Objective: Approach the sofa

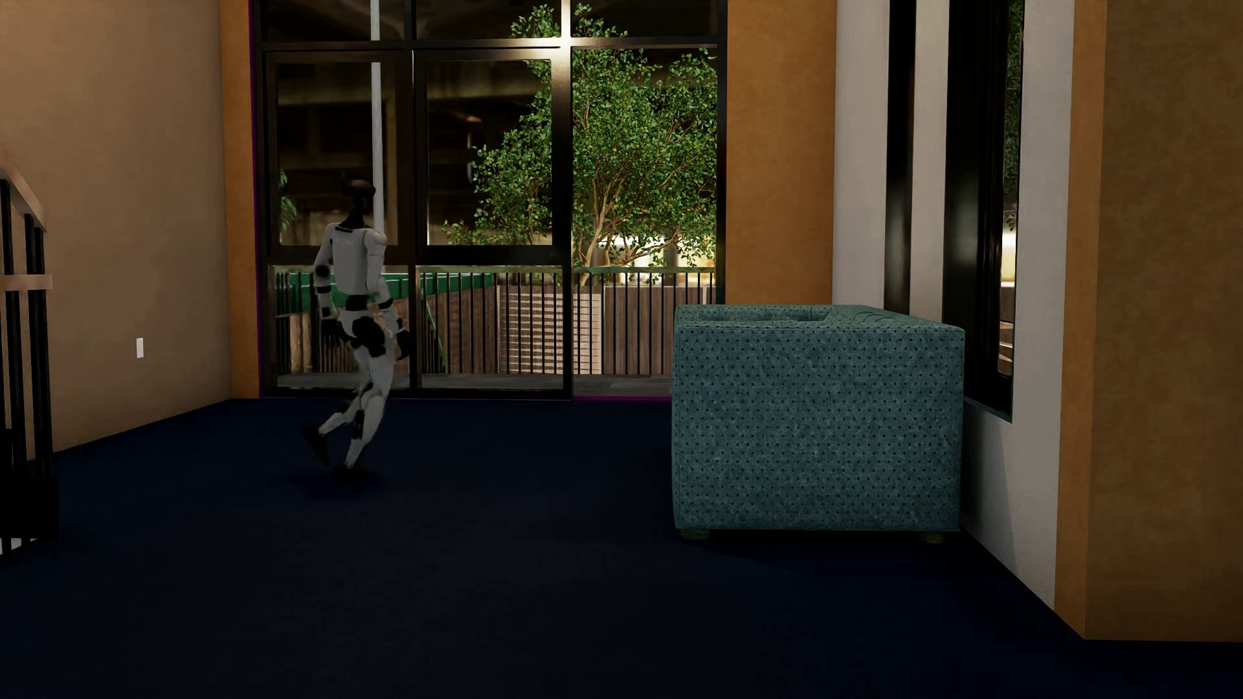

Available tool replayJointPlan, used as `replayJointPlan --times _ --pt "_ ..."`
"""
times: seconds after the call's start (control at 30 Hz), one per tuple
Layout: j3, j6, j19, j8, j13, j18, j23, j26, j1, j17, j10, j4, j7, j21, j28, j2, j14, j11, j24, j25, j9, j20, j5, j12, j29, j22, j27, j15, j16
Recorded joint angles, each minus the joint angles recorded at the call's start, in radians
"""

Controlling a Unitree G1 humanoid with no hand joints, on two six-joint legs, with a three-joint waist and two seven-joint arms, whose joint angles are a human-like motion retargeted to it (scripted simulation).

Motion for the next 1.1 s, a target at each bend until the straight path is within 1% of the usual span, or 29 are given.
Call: replayJointPlan --times 0.03,0.07,0.13,0.2,0.23,0.3,0.33,0.37,0.4,0.43,0.47,0.5,0.53,0.57,0.6,0.63,0.7,0.73,0.77,0.8,0.83,0.87,0.9,0.93,0.97,1.03,1.07,1.1 --pt "0.054 -0.015 0.0 0.0 -0.021 0.0 -0.062 0.0 -0.043 0.0 -0.091 -0.015 0.0 -0.027 0.0 0.055 -0.029 -0.018 0.0 0.0 0.01 0.007 -0.006 0.038 0.0 0.026 0.0 -0.03 0.003" --pt "0.106 -0.032 0.0 0.0 -0.042 0.0 -0.117 0.0 -0.067 0.001 -0.225 -0.028 0.0 -0.041 0.0 0.104 -0.028 -0.031 0.0 0.0 0.02 0.019 -0.019 0.078 0.0 0.032 0.0 -0.051 0.009" --pt "0.186 -0.057 0.0 0.0 -0.081 0.0 -0.204 0.0 -0.071 0.002 -0.54 -0.049 0.0 -0.034 0.0 0.189 0.035 -0.045 0.0 0.0 0.032 0.04 -0.052 0.146 0.0 0.008 0.0 -0.087 0.024" --pt "0.212 -0.06 0.0 0.0 -0.097 0.0 -0.275 0.0 -0.073 -0.002 -0.817 -0.055 0.0 -0.007 0.0 0.262 0.12 -0.061 0.0 0.0 0.022 0.043 -0.083 0.179 0.0 -0.024 0.0 -0.128 0.031" --pt "0.21 -0.051 0.0 0.0 -0.091 0.0 -0.304 0.0 -0.077 -0.007 -0.908 -0.05 0.0 0.003 0.0 0.3 0.152 -0.068 0.0 0.0 0.013 0.048 -0.094 0.182 0.0 -0.034 0.0 -0.148 0.032" --pt "0.199 -0.028 0.0 0.0 -0.054 0.0 -0.323 0.0 -0.091 -0.015 -1.044 -0.052 0.0 0.022 0.0 0.378 -0.239 -0.074 0.0 0.0 -0.001 0.08 -0.111 0.166 0.0 -0.045 0.0 -0.178 0.034" --pt "0.197 -0.021 0.0 0.0 -0.031 0.0 -0.299 0.0 -0.11 -0.014 -1.052 -0.06 0.0 0.039 0.0 0.408 -0.246 -0.07 0.0 0.0 -0.009 0.107 -0.116 0.151 0.0 -0.047 0.0 -0.182 0.036" --pt "0.201 -0.024 0.0 0.0 -0.009 0.0 -0.247 0.0 -0.135 -0.006 -0.957 -0.069 0.0 0.062 0.0 0.428 0.022 -0.059 0.0 0.0 -0.019 0.139 -0.127 0.132 0.0 -0.046 0.0 -0.174 0.043" --pt "0.205 -0.043 0.0 0.0 0.007 0.0 -0.157 0.0 -0.163 0.014 -0.914 -0.08 0.0 0.093 0.0 0.438 0.253 -0.036 0.0 0.0 -0.028 0.173 -0.147 0.108 0.0 -0.035 0.0 -0.151 0.051" --pt "0.202 -0.08 0.0 0.0 0.014 0.0 -0.025 0.0 -0.186 0.048 -0.845 -0.098 0.0 0.134 0.0 0.442 0.289 0.007 0.0 0.0 -0.028 0.201 -0.175 0.076 0.0 -0.007 0.0 -0.107 0.06" --pt "0.193 -0.124 0.0 0.0 0.016 0.0 0.124 0.0 -0.181 0.084 -0.775 -0.117 0.0 0.189 0.0 0.437 0.263 0.074 0.0 0.0 -0.017 0.224 -0.207 0.036 0.0 0.035 0.0 -0.038 0.067" --pt "0.188 -0.161 0.0 0.0 0.022 0.0 0.238 0.0 -0.146 0.105 -0.735 -0.132 0.0 0.271 0.0 0.406 0.215 0.166 0.0 0.0 -0.002 0.261 -0.24 -0.011 0.0 0.072 0.0 0.051 0.071" --pt "0.188 -0.182 0.0 0.0 0.034 0.0 0.276 0.0 -0.09 0.1 -0.735 -0.138 0.0 0.386 0.0 0.335 0.164 0.285 0.0 0.0 0.01 0.329 -0.267 -0.051 0.0 0.085 0.0 0.157 0.07" --pt "0.179 -0.196 0.0 0.0 0.04 0.0 0.261 0.0 -0.034 0.073 -0.761 -0.15 0.0 0.454 0.0 0.221 0.112 0.431 0.0 0.0 0.025 0.37 -0.291 -0.086 0.0 0.076 0.0 0.284 0.072" --pt "0.151 -0.198 0.0 0.0 0.052 0.0 0.215 0.0 0.018 0.035 -0.78 -0.151 0.0 0.482 0.0 0.107 0.066 0.576 0.0 0.0 0.035 0.417 -0.295 -0.1 0.0 0.037 0.0 0.387 0.078" --pt "0.104 -0.195 0.0 0.0 0.063 0.0 0.177 0.0 0.059 0.003 -0.789 -0.15 0.0 0.451 0.0 0.005 0.03 0.709 0.0 0.0 0.045 0.446 -0.288 -0.105 0.0 -0.021 0.0 0.392 0.089" --pt "-0.014 -0.194 0.0 0.0 0.079 0.0 0.132 0.0 0.125 -0.027 -0.785 -0.153 0.0 0.28 0.0 -0.141 -0.011 0.884 0.0 0.0 0.078 0.476 -0.274 -0.119 0.0 -0.148 0.0 0.197 0.132" --pt "-0.063 -0.201 0.0 0.0 0.083 0.0 0.114 0.0 0.151 -0.024 -0.777 -0.156 0.0 0.176 0.0 -0.202 -0.031 0.923 0.0 0.0 0.091 0.487 -0.276 -0.139 0.0 -0.197 0.0 0.12 0.158" --pt "-0.1 -0.202 0.0 0.0 0.093 0.0 0.088 0.0 0.183 -0.016 -0.763 -0.146 0.0 0.106 0.0 -0.239 -0.055 0.917 0.0 0.0 0.097 0.518 -0.273 -0.156 0.0 -0.236 0.0 0.082 0.178" --pt "-0.131 -0.201 0.0 0.0 0.09 0.0 0.074 0.0 0.207 0.002 -0.762 -0.145 0.0 0.028 0.0 -0.273 -0.079 0.873 0.0 0.0 0.097 0.552 -0.274 -0.182 0.0 -0.256 0.0 0.072 0.188" --pt "-0.154 -0.194 0.0 0.0 0.082 0.0 0.068 0.0 0.227 0.021 -0.767 -0.142 0.0 -0.027 0.0 -0.287 -0.096 0.782 0.0 0.0 0.096 0.595 -0.27 -0.211 0.0 -0.266 0.0 0.083 0.186" --pt "-0.169 -0.184 0.0 0.0 0.069 0.0 0.072 0.0 0.244 0.038 -0.772 -0.137 0.0 -0.05 0.0 -0.281 -0.103 0.657 0.0 0.0 0.096 0.636 -0.262 -0.239 0.0 -0.275 0.0 0.102 0.176" --pt "-0.177 -0.173 0.0 0.0 0.053 0.0 0.084 0.0 0.259 0.051 -0.778 -0.128 0.0 -0.036 0.0 -0.256 -0.1 0.518 0.0 0.0 0.095 0.664 -0.252 -0.262 0.0 -0.29 0.0 0.111 0.162" --pt "-0.181 -0.16 0.0 0.0 0.038 0.0 0.097 0.0 0.272 0.058 -0.785 -0.118 0.0 0.017 0.0 -0.221 -0.093 0.39 0.0 0.0 0.093 0.67 -0.242 -0.278 0.0 -0.313 0.0 0.099 0.147" --pt "-0.179 -0.149 0.0 0.0 0.025 0.0 0.099 0.0 0.281 0.061 -0.792 -0.108 0.0 0.097 0.0 -0.183 -0.086 0.285 0.0 0.0 0.088 0.653 -0.23 -0.287 0.0 -0.343 0.0 0.081 0.134" --pt "-0.159 -0.133 0.0 0.0 0.002 0.0 0.081 0.0 0.294 0.068 -0.811 -0.099 0.0 0.257 0.0 -0.102 -0.094 0.136 0.0 0.0 0.072 0.566 -0.202 -0.3 0.0 -0.398 0.0 0.077 0.111" --pt "-0.143 -0.129 0.0 0.0 -0.008 0.0 0.085 0.0 0.303 0.073 -0.826 -0.099 0.0 0.289 0.0 -0.062 -0.115 0.083 0.0 0.0 0.064 0.495 -0.191 -0.305 0.0 -0.42 0.0 0.069 0.104" --pt "-0.128 -0.127 0.0 0.0 -0.016 0.0 0.099 0.0 0.315 0.074 -0.845 -0.098 0.0 0.295 0.0 -0.028 -0.143 0.04 0.0 0.0 0.057 0.418 -0.183 -0.309 0.0 -0.434 0.0 0.044 0.097"
